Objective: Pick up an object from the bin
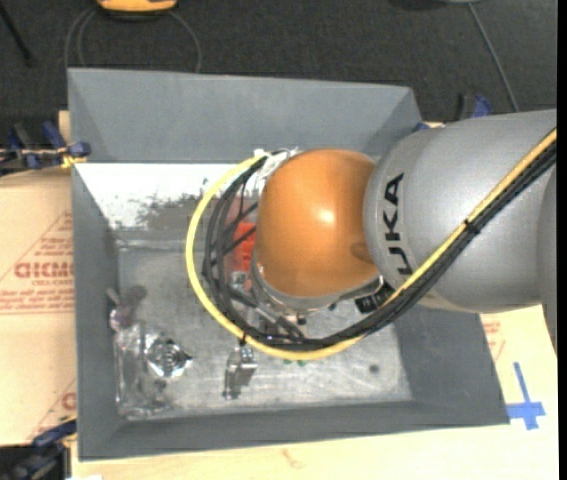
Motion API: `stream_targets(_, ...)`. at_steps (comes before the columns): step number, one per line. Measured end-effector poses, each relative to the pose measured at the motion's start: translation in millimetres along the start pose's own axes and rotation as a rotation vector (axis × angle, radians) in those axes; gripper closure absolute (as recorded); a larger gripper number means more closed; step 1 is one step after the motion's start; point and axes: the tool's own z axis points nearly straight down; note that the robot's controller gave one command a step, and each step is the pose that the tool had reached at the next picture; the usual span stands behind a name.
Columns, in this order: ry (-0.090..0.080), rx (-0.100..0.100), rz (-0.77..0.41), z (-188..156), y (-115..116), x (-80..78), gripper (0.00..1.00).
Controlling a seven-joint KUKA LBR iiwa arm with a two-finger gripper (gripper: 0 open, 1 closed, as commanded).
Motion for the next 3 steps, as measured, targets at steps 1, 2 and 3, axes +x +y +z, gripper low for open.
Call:
stream_targets(1, 0.005, 0.001, -0.018, 109, 64, -24.2, 0.0)
stream_targets(2, -0.004, 0.004, -0.217, 113, 4, -78.0, 0.0)
stream_targets(3, 0.003, 0.0, -0.093, 134, 30, -49.5, 0.0)
